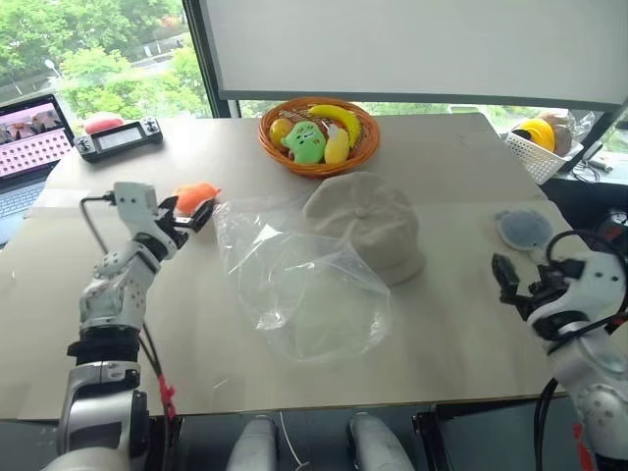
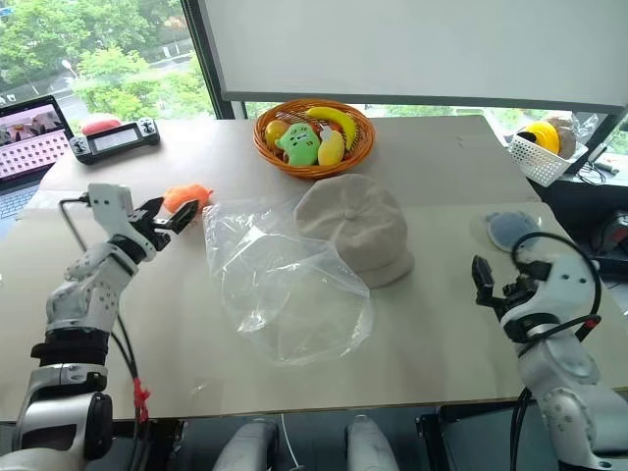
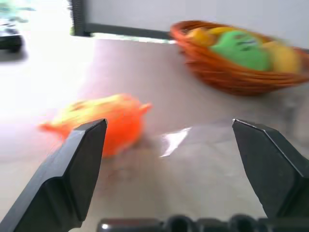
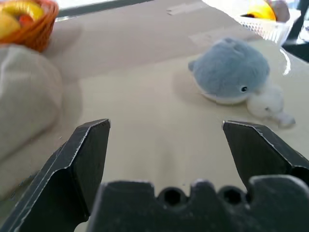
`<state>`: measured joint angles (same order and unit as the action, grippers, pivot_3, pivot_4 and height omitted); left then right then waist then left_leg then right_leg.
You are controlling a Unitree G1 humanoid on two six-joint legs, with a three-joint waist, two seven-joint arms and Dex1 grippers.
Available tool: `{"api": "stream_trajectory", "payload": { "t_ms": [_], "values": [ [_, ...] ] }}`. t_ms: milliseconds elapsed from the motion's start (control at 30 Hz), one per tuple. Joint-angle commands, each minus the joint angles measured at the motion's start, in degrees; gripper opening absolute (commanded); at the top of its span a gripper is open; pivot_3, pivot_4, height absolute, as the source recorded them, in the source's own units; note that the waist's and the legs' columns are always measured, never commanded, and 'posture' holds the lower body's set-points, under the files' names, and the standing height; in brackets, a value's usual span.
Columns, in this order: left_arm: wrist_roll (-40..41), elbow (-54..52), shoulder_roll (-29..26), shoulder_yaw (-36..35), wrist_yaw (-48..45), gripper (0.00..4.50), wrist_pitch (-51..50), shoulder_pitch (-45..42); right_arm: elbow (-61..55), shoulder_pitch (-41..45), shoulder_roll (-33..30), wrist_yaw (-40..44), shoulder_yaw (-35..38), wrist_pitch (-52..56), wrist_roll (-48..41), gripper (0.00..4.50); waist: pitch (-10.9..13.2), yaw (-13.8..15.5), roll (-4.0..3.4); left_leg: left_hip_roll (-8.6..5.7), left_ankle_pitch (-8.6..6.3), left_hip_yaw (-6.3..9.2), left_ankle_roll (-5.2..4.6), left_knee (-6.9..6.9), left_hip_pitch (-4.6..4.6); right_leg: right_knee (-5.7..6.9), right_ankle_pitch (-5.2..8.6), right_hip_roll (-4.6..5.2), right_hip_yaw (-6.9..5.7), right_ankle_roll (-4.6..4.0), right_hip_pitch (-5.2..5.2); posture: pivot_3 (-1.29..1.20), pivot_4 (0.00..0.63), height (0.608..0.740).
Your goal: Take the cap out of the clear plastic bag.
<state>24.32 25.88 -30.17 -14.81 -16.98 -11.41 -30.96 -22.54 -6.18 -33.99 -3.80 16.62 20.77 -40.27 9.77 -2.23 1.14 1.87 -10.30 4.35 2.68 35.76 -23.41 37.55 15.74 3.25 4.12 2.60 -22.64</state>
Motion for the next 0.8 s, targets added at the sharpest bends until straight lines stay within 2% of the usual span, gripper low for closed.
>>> {"api": "stream_trajectory", "payload": {
  "t_ms": [33,200,400,800],
  "values": [
    [-3.76,0.11,0.42,-2.34,5.19,4.43,3.41,0.52,-1.19,-0.41,1.86,3.16,1.46,-5.07,5.40,4.50,0.01,0.22,0.01,-0.01,0.00,0.00,0.00,0.00,-0.01,0.00,-0.01,0.01,0.00,0.00,0.00,0.00,0.150,0.735],
    [-6.94,3.75,2.20,-4.02,10.08,4.43,5.59,4.34,0.92,-2.14,4.65,6.40,0.96,-8.75,12.19,4.50,0.00,0.86,0.02,-0.01,0.00,-0.01,0.01,-0.02,0.11,0.01,-0.01,0.02,-0.02,0.00,0.07,0.00,0.150,0.735],
    [-5.15,5.74,4.45,-5.98,7.40,4.43,8.65,4.88,3.14,-3.07,7.21,8.71,-1.02,-10.99,18.98,4.50,-0.02,1.21,0.10,0.00,0.00,-0.01,0.02,-0.01,0.12,0.03,-0.01,0.01,-0.04,0.00,0.08,0.00,0.150,0.735],
    [-6.51,4.13,7.73,-5.10,5.09,4.43,10.95,5.09,5.97,-0.45,9.95,11.77,0.15,-11.59,22.02,4.50,-0.02,1.16,0.10,0.00,0.00,-0.01,0.02,-0.02,0.19,0.02,-0.02,0.01,-0.04,0.00,0.15,0.00,0.150,0.735]
  ]
}}
